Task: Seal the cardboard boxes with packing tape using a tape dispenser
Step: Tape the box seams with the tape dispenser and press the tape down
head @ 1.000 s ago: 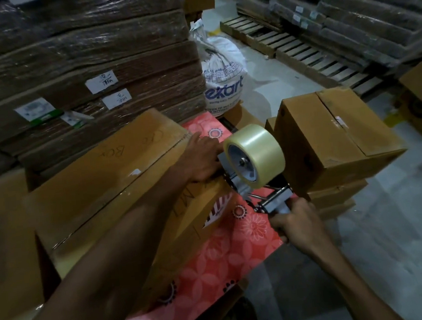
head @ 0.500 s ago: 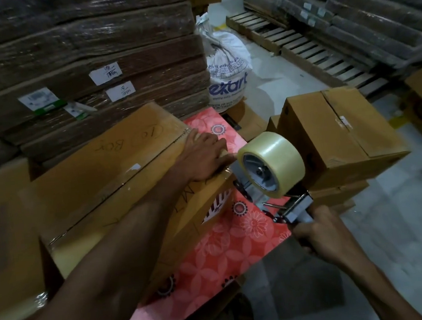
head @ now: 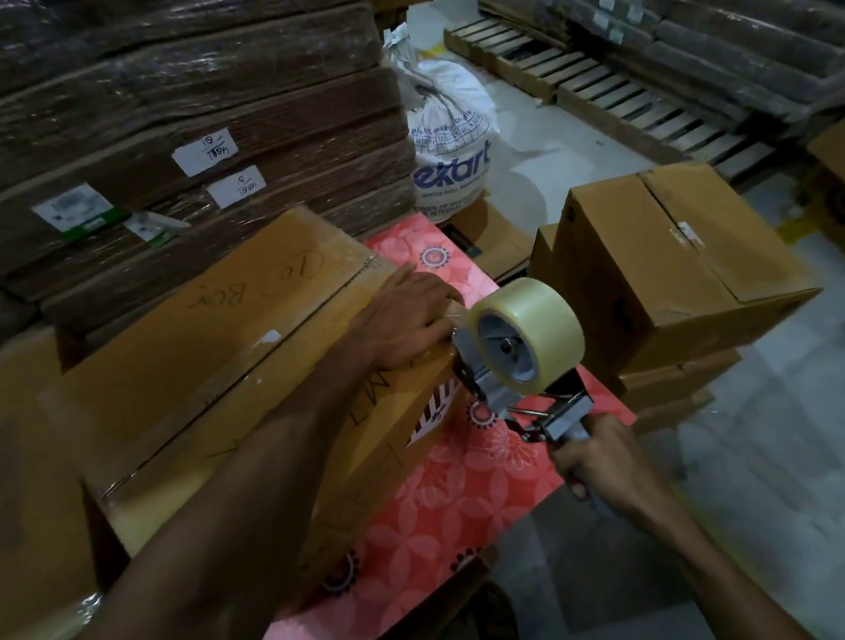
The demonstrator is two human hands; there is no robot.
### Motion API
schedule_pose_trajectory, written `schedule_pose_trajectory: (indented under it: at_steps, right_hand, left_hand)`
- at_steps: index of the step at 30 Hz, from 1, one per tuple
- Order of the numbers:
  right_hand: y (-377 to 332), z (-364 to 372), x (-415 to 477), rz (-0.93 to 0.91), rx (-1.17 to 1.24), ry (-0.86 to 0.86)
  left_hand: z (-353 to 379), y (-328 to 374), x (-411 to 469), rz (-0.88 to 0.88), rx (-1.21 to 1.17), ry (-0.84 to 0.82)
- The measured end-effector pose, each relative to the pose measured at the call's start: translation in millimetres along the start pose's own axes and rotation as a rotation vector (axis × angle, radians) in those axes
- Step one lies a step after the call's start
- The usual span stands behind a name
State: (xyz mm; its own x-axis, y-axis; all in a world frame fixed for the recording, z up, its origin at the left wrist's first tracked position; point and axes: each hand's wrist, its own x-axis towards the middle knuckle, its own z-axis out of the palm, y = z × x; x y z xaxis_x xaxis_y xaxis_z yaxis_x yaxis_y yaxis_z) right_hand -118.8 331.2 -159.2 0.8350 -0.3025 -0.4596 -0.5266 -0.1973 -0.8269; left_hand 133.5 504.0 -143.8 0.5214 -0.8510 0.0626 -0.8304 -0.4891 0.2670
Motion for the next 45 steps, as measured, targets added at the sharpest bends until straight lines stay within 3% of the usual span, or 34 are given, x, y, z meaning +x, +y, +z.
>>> schedule_pose_trajectory:
  at_steps: [3, 9, 13, 17, 20, 24, 29, 31, 33, 35, 37, 39, 41, 43, 45]
  right_hand:
    - [6.5, 7.2, 8.2, 0.046, 0.182, -0.011]
    - [49.5, 20.4, 23.2, 0.311, 0.368, 0.181]
    - [63.2, 17.0, 47.6, 0.255, 0.150, 0.385]
    - [59.0, 17.9, 64.6, 0.126, -0.156, 0.478]
    - [70.4, 20.3, 80.9, 0.033, -0.284, 0.430]
    - [89.1, 24.3, 94.0, 0.115, -0.389, 0.380]
    - [108.0, 22.7, 98.0, 0.128, -0.435, 0.339]
    - [101.9, 19.2, 95.3, 0.138, -0.556, 0.306]
    - [84.4, 12.0, 91.0, 0.066, -0.851, 0.290]
    - [38.9, 6.2, 81.7, 0.003, -1.044, 0.391]
    - [-20.9, 6.0, 79.4, -0.152, -1.065, 0.468]
    - [-90.7, 17.9, 85.7, -0.403, -1.022, 0.437]
    - [-147.3, 43.2, 104.3, -0.698, -0.849, 0.331]
    - [-186.3, 75.0, 133.7, -0.893, -0.799, 0.158]
    - [-210.2, 106.9, 173.1, -0.955, -0.891, 0.011]
  left_hand:
    - [-1.1, -1.0, 0.0, -0.026, -0.009, -0.008]
    - [-1.1, 5.4, 2.2, -0.011, 0.101, -0.026]
    - [1.9, 13.2, 4.8, -0.060, 0.164, -0.035]
    - [10.7, 29.6, 6.0, -0.137, 0.217, -0.034]
    - [16.3, 43.9, 5.5, -0.210, 0.229, -0.056]
    - [13.4, 62.0, 2.9, -0.281, 0.205, -0.048]
    - [21.0, 78.5, -3.2, -0.253, 0.273, 0.031]
    - [23.3, 78.1, -3.4, -0.235, 0.298, 0.056]
    - [18.9, 71.3, -3.9, -0.231, 0.267, -0.002]
    - [5.7, 60.8, -4.6, -0.217, 0.105, -0.052]
    - [-16.0, 46.0, -8.8, -0.245, -0.223, -0.011]
    - [-39.0, 17.6, -15.9, -0.314, -0.399, 0.150]
    - [-55.1, -27.6, -21.8, -0.419, -0.275, 0.268]
    - [-64.8, -73.8, -26.2, -0.509, -0.137, 0.172]
    - [-69.1, -104.7, -24.3, -0.532, -0.033, 0.015]
